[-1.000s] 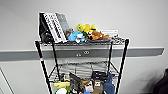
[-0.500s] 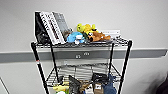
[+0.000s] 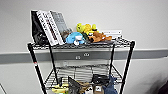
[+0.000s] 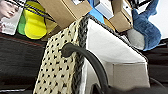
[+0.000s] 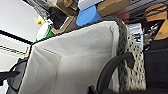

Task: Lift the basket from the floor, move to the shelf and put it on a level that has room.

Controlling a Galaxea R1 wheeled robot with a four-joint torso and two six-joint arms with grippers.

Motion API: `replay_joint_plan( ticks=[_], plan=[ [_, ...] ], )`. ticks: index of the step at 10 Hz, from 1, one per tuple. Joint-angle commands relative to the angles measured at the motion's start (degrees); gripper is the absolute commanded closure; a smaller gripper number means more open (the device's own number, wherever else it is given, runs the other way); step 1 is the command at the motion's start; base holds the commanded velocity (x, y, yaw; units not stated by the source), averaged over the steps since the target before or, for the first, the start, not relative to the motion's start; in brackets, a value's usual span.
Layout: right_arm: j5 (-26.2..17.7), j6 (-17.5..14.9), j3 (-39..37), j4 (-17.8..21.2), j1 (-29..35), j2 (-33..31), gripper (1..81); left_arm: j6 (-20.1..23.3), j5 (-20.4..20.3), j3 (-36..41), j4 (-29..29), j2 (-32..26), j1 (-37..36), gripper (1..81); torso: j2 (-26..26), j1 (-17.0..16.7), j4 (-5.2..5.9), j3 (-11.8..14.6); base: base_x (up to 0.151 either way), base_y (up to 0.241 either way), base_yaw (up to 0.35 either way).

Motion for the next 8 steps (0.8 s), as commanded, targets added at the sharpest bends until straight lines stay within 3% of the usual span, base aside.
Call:
replay_joint_plan(
  ticks=[1, 3, 8],
  plan=[
    [-1.4, -0.2, 3.9, 0.0, 6.4, -1.0, 81.1, 0.0, 2.1, 3.0, -0.2, -1.3, -6.7, 81.1, 0.0, 0.0, 0.00, 0.0, 0.000, 0.000, 0.000],
    [-0.9, -0.2, 7.1, 0.0, 6.4, -3.0, 81.1, 0.0, 2.1, 6.2, 0.1, -2.7, -6.7, 81.1, 0.0, -0.1, 0.00, 0.0, 0.000, 0.000, 0.000],
    [0.2, -0.1, 23.4, -0.9, 8.5, -12.8, 81.1, 0.5, -4.4, 21.2, 2.5, -11.1, -7.4, 81.1, 0.0, -0.1, 0.00, 0.0, 0.000, 0.000, 0.000]
  ],
)
